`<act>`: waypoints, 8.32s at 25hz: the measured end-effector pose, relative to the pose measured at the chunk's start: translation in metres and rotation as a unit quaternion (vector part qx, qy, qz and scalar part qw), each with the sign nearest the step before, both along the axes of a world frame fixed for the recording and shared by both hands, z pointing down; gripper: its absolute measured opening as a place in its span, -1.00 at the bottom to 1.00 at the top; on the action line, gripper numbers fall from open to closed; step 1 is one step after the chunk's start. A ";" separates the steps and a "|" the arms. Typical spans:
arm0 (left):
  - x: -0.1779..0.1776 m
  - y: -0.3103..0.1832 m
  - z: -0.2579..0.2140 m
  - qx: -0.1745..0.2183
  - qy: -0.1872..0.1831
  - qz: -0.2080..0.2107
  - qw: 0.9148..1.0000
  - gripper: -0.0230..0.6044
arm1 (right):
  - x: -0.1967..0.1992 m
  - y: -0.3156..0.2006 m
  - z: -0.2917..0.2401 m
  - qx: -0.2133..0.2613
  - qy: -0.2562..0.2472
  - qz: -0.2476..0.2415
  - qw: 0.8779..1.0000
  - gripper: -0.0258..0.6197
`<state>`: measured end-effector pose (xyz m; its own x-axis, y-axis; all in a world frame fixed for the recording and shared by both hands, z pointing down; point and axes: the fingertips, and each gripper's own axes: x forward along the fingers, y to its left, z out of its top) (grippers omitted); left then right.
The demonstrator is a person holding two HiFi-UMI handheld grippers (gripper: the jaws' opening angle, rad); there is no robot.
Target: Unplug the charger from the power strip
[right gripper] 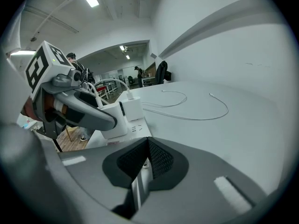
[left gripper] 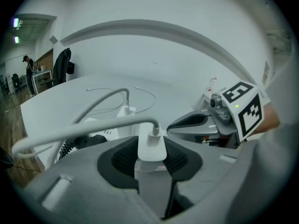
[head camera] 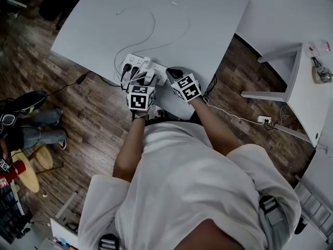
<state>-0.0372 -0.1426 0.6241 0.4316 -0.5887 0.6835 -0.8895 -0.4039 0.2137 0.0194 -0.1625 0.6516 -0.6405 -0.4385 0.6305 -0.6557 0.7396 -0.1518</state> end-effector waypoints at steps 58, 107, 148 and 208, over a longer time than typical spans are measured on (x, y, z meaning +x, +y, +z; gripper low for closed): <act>0.000 0.008 -0.003 0.011 -0.040 0.044 0.998 -0.47 | 0.000 0.006 -0.002 0.017 0.000 0.011 1.000 -0.91; -0.005 0.005 -0.007 -0.007 0.013 0.029 0.999 -0.47 | -0.001 0.010 -0.002 0.022 0.004 0.016 1.000 -0.91; -0.008 0.060 0.021 -0.119 0.199 0.003 0.973 -0.44 | 0.010 0.022 -0.021 0.035 -0.029 0.115 0.992 -0.91; -0.080 0.000 -0.184 0.214 0.062 0.061 0.973 -0.91 | 0.006 -0.006 -0.229 0.194 -0.136 0.147 0.960 -0.92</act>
<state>-0.1167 -0.1426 0.4399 0.5794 -0.7468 0.3264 -0.8075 -0.5805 0.1050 0.0256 -0.1689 0.4230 -0.5706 -0.7937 0.2110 -0.8202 0.5637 -0.0975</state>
